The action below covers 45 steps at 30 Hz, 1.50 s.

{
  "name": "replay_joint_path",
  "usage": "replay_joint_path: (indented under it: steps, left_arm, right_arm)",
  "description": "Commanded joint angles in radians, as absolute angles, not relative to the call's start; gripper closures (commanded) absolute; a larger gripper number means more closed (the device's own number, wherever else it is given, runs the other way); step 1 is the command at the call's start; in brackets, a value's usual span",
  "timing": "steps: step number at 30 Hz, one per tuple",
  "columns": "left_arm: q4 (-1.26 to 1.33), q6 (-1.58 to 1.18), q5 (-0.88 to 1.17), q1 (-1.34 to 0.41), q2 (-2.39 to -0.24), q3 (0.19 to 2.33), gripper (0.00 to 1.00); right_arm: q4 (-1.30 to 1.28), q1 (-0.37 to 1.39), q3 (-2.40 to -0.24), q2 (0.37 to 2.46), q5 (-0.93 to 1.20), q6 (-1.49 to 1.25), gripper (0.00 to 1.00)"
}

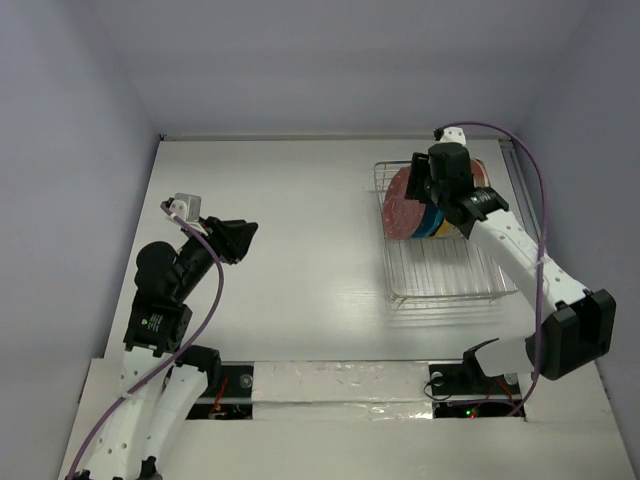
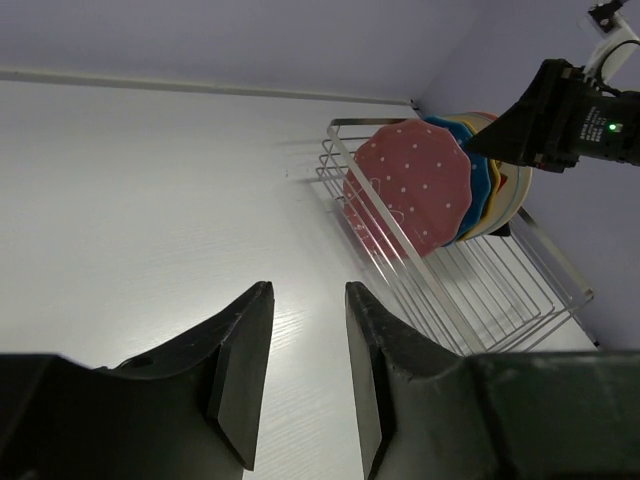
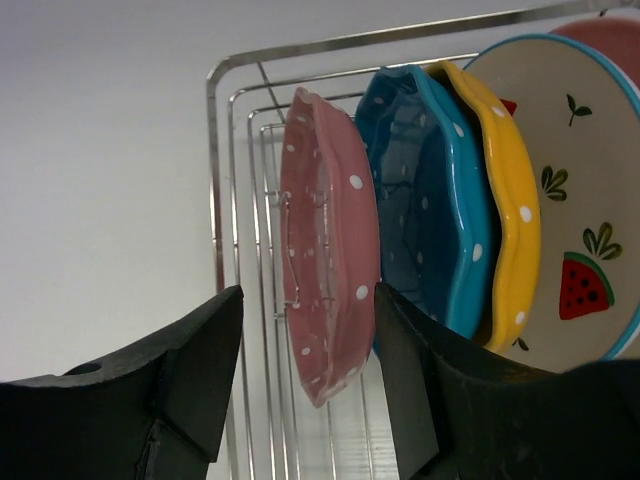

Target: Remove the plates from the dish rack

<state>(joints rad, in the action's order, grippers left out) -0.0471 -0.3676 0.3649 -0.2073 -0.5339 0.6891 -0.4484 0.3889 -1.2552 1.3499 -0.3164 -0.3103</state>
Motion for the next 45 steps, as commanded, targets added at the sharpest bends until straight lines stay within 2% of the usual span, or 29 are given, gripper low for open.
replay_joint_path:
  steps: [1,7,11,17,21,26,39,43,45]
  left_arm:
    - [-0.023,-0.364,0.356,-0.202,-0.523,0.716,0.67]
    - [-0.026,-0.362,0.353,-0.202,-0.515,0.715,0.64]
    - [-0.023,-0.362,0.354,-0.202,-0.515,0.715,0.63]
    - [-0.023,-0.364,0.354,-0.202,-0.509,0.713,0.61]
    - [-0.021,-0.365,0.351,-0.202,-0.509,0.713,0.59]
    - [-0.018,-0.365,0.356,-0.202,-0.511,0.712,0.58]
    - [-0.023,-0.367,0.344,-0.202,-0.506,0.713,0.54]
    - [-0.025,-0.367,0.339,-0.202,-0.505,0.713,0.54]
    - [-0.023,-0.367,0.334,-0.202,-0.503,0.713,0.54]
  right_arm:
    - [-0.463,0.394,-1.321,1.408,-0.394,-0.301,0.39]
    - [-0.472,0.394,-1.341,1.495,-0.423,-0.31,0.4]
    - [-0.465,0.394,-1.35,1.539,-0.433,-0.304,0.45]
    - [-0.466,0.394,-1.381,1.582,-0.483,-0.291,0.66]
    - [-0.48,0.394,-1.408,1.557,-0.525,-0.276,0.86]
    - [-0.476,0.394,-1.45,1.506,-0.537,-0.245,1.0]
    - [-0.526,0.413,-1.649,1.431,-0.594,-0.181,1.0]
    - [-0.468,0.413,-1.615,1.361,-0.447,-0.25,1.0]
    - [-0.395,0.432,-1.591,1.348,-0.287,-0.293,1.0]
